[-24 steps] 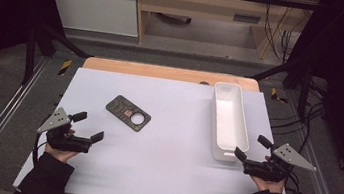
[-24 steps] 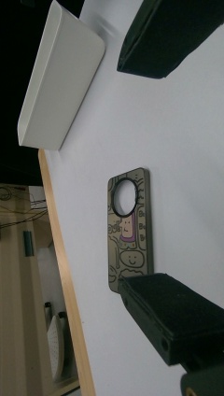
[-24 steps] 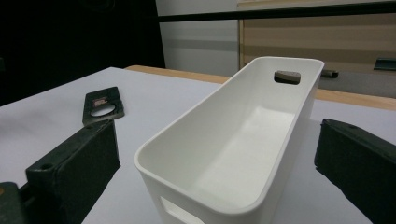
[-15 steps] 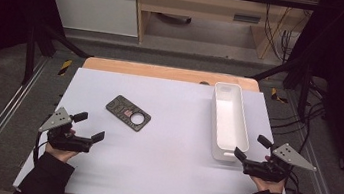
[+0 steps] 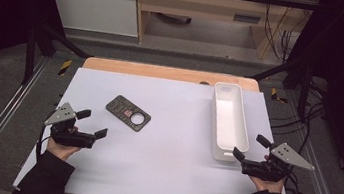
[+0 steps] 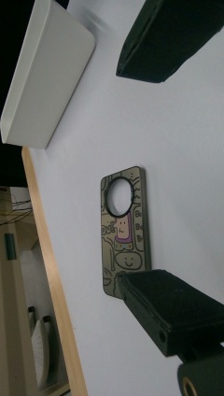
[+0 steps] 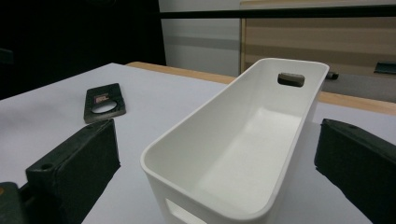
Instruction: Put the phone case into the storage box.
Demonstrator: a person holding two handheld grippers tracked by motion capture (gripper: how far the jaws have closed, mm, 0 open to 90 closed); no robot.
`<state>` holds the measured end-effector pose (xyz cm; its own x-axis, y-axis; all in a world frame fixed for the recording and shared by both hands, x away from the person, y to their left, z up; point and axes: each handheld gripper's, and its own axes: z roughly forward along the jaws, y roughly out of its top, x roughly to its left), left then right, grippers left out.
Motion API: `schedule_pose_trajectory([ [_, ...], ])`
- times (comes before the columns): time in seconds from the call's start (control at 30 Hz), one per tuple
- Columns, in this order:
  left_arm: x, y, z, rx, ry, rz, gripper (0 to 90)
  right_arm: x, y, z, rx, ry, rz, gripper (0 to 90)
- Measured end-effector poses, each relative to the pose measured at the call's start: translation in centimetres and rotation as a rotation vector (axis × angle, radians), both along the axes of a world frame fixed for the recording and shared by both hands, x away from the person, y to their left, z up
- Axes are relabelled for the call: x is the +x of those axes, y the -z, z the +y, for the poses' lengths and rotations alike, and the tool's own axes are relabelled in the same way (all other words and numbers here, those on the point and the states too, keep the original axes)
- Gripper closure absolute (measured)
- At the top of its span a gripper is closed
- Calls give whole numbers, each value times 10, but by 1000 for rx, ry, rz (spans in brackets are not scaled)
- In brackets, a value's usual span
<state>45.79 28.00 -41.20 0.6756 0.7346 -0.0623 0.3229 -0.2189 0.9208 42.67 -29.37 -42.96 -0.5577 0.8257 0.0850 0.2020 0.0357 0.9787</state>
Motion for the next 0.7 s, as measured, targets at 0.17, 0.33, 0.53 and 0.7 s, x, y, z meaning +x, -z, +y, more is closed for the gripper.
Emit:
schedule_pose_trajectory([
  [0.17, 7, -2, -6, 44, 24, 14, 12, 0, 0, 0, 0, 0, -2, 1],
  [0.33, 17, -7, -11, 108, 69, 18, 7, 1, 1, 1, -12, -2, 5, 1],
  [0.53, 30, -12, -14, 173, 108, 25, 6, 1, 1, 1, -13, -2, 8, 1],
  [0.7, 39, -14, -15, 199, 93, 31, 12, 1, 1, 1, -13, -5, 9, 1],
])
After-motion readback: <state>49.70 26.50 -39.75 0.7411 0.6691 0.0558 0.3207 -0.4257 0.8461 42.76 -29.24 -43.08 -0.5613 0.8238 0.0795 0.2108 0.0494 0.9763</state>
